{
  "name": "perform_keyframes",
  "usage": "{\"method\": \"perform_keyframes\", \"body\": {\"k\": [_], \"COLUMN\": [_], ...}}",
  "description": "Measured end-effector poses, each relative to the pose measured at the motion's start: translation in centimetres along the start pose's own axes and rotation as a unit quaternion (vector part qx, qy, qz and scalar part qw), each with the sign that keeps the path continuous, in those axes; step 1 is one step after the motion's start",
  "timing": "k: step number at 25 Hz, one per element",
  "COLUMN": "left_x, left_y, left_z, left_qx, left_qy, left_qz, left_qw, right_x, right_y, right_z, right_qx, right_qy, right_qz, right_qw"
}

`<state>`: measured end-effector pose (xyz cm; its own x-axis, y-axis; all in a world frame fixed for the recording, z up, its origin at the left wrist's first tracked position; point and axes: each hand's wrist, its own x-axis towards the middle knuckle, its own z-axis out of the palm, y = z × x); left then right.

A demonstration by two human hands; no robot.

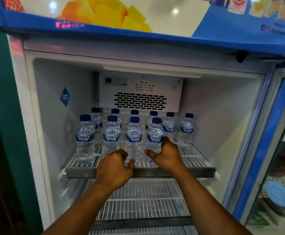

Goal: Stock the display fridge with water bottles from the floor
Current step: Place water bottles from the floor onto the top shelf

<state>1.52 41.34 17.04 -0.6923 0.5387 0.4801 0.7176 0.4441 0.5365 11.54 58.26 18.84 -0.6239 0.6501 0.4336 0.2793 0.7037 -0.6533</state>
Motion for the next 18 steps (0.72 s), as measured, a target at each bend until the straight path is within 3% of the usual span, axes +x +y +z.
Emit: {"method": "perform_keyframes", "body": {"k": [7,9,11,12,15,18], "left_x": [-0.4,-1.4,-2.9,-3.8,-7.6,-13.5], "left_y": [-0.2,-0.6,-1.9,-3.0,-6.9,-14.1], "left_z": [-0.3,-1.0,-1.7,-2.0,-2.7,-3.4], "left_qx": [-0.036,-0.076,-0.094,-0.099,-0.074,-0.026], "left_qy": [0.002,0.032,0.092,0.120,0.141,0.084], "left_qz": [0.029,0.074,0.137,0.161,0.170,0.063], "left_qw": [0.999,0.994,0.982,0.975,0.972,0.994], "right_x": [-0.3,-1.8,-4.0,-5.4,-9.7,-14.9], "right_y": [-0.1,-0.8,-1.8,-2.5,-4.5,-6.1], "right_z": [-0.1,0.0,0.7,1.5,5.7,13.6], "right_qx": [-0.003,0.031,0.043,0.060,0.112,0.159], "right_qy": [0.011,0.110,0.233,0.240,0.134,-0.033], "right_qz": [-0.008,-0.059,-0.153,-0.199,-0.290,-0.319], "right_qw": [1.000,0.992,0.959,0.948,0.941,0.934]}}
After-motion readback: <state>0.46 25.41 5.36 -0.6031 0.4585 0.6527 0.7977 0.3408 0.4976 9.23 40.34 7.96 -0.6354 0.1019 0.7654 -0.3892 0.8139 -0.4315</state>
